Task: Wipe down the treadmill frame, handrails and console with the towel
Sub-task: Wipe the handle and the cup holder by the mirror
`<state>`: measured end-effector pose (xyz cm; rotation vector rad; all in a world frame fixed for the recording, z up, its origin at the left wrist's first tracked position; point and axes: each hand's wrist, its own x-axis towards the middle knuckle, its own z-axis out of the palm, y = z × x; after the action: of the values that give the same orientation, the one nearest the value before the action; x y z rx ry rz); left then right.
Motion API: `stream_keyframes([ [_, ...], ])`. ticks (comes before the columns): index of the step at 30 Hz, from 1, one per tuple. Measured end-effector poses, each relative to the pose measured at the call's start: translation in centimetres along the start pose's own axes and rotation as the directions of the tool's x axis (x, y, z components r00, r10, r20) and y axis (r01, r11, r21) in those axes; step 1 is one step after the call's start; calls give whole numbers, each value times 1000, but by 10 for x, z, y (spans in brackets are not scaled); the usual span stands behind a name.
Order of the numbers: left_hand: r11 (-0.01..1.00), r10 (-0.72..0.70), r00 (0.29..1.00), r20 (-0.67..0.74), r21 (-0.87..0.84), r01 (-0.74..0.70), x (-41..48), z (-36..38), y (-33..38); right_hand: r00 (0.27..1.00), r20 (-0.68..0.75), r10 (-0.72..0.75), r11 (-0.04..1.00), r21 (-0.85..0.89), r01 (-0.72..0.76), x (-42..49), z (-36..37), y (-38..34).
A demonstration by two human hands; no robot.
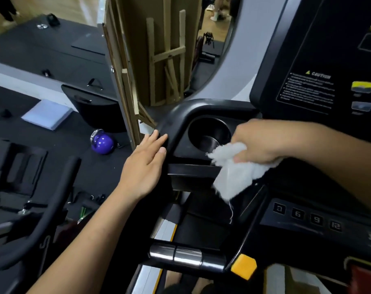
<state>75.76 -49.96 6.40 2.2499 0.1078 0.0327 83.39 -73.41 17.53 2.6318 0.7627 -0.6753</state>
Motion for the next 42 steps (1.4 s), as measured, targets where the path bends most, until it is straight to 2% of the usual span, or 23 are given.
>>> stream_keyframes([
  [2, 1000, -9, 1000, -8, -23, 9, 1, 0, -2, 973, -188, 134, 987, -62, -148, 10, 9, 11],
  [4, 1000, -4, 1000, -8, -15, 4, 1, 0, -2, 951, -290, 107, 974, -162, -159, 8, 29, 6],
  [8, 997, -11, 1000, -27, -77, 9, 3, 1, -4, 962, -273, 31, 996, 86, -8, -19, 40, -5],
  [10, 990, -26, 999, -43, -142, 20, 4, 1, -5, 962, -272, 30, 992, 126, 5, -24, 39, -7],
  [12, 985, -40, 998, -54, -171, 30, 3, 1, -5, 950, -308, 44, 971, 238, 32, -20, 35, -17],
  [14, 985, -37, 997, -63, -172, 25, 3, 2, -6, 919, -393, 41, 920, 374, 119, -6, 33, -37],
  [16, 973, -7, 997, -72, -231, -10, 0, 1, -5, 873, -486, 36, 803, 534, 264, 6, 31, -59],
  [19, 927, 137, 986, -96, -339, -162, -9, -4, 4, 845, -523, 111, 507, 761, 404, 16, 22, -74],
  [21, 906, 193, 974, -118, -360, -223, -12, -6, 10, 852, -476, 217, 354, 852, 385, 24, 16, -71],
  [22, 898, 198, 971, -131, -373, -234, -13, -5, 12, 869, -427, 252, 316, 884, 343, 28, 12, -68],
  [25, 883, 139, 975, -175, -422, -202, -11, -3, 14, 946, -284, 157, 241, 940, 242, 30, 5, -62],
  [26, 885, 101, 973, -207, -429, -183, -9, -5, 15, 959, -270, 87, 238, 940, 243, 28, 6, -61],
  [27, 883, 56, 969, -239, -442, -160, -6, -9, 18, 964, -265, 29, 308, 920, 244, 23, 7, -60],
  [30, 815, -72, 964, -256, -572, -91, 6, -23, 34, 953, -298, -48, 715, 656, 241, 13, 16, -63],
  [31, 776, -93, 971, -222, -627, -69, 10, -27, 41, 946, -322, -31, 775, 590, 226, 13, 17, -63],
  [33, 703, -151, 976, -155, -711, -4, 18, -32, 49, 934, -357, -9, 753, 612, 241, 13, 13, -58],
  [36, 654, -240, 962, -128, -754, 63, 30, -39, 51, 929, -338, -147, 641, 683, 350, 11, 6, -43],
  [37, 632, -256, 962, -98, -770, 90, 33, -42, 52, 924, -343, -166, 562, 737, 375, 10, 4, -41],
  [39, 551, -245, 969, 15, -821, 152, 36, -47, 54, 907, -413, -77, 384, 828, 410, 14, 0, -38],
  [40, 490, -228, 970, 82, -851, 187, 38, -48, 56, 894, -449, -8, 360, 833, 421, 18, -2, -39],
  [41, 422, -209, 967, 146, -878, 224, 38, -50, 59, 882, -470, 22, 380, 820, 428, 23, -5, -39],
  [42, 373, -175, 965, 196, -893, 249, 39, -51, 62, 882, -471, 8, 398, 811, 430, 28, -7, -42],
])
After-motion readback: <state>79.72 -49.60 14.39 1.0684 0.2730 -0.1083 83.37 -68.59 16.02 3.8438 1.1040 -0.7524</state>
